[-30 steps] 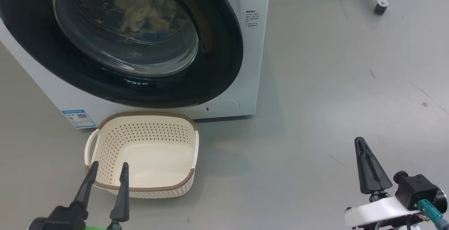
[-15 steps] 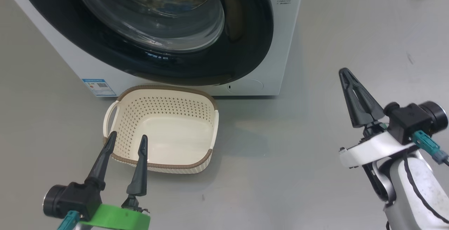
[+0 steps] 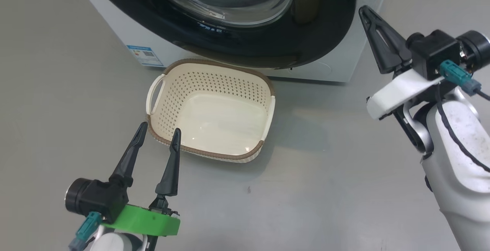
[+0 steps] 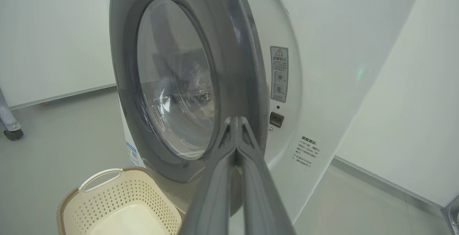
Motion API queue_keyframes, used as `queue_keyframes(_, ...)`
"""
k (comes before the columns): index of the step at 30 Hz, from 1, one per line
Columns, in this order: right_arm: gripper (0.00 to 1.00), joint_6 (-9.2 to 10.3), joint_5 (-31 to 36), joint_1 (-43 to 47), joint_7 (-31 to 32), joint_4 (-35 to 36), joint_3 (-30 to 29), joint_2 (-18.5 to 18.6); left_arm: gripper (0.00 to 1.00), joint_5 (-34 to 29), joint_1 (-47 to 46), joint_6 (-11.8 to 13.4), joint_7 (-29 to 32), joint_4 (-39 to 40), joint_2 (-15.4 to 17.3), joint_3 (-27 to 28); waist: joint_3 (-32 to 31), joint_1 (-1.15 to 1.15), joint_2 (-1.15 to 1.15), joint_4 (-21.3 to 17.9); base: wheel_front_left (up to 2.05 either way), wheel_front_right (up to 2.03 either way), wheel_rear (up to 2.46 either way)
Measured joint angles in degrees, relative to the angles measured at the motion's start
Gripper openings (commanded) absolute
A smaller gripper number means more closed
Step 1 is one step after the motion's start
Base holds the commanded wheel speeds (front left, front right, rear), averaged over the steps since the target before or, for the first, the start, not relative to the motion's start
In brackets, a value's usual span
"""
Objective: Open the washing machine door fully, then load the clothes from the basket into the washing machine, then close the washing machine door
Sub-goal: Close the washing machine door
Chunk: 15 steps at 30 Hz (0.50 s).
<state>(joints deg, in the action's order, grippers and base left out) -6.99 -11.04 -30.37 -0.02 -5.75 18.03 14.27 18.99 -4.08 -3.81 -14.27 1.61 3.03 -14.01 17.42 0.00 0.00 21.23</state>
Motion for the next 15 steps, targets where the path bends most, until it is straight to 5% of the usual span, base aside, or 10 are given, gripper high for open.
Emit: queue_keyframes(15,0.00,-0.01,-2.11,-12.56,3.01,-10.49,6.19,2.78,1.00,0.46,-3.66,-0.12,-0.02,-1.40,-0.55,-1.56,4.77,0.00,0.00,7.44,0.00,0.00,0.00)
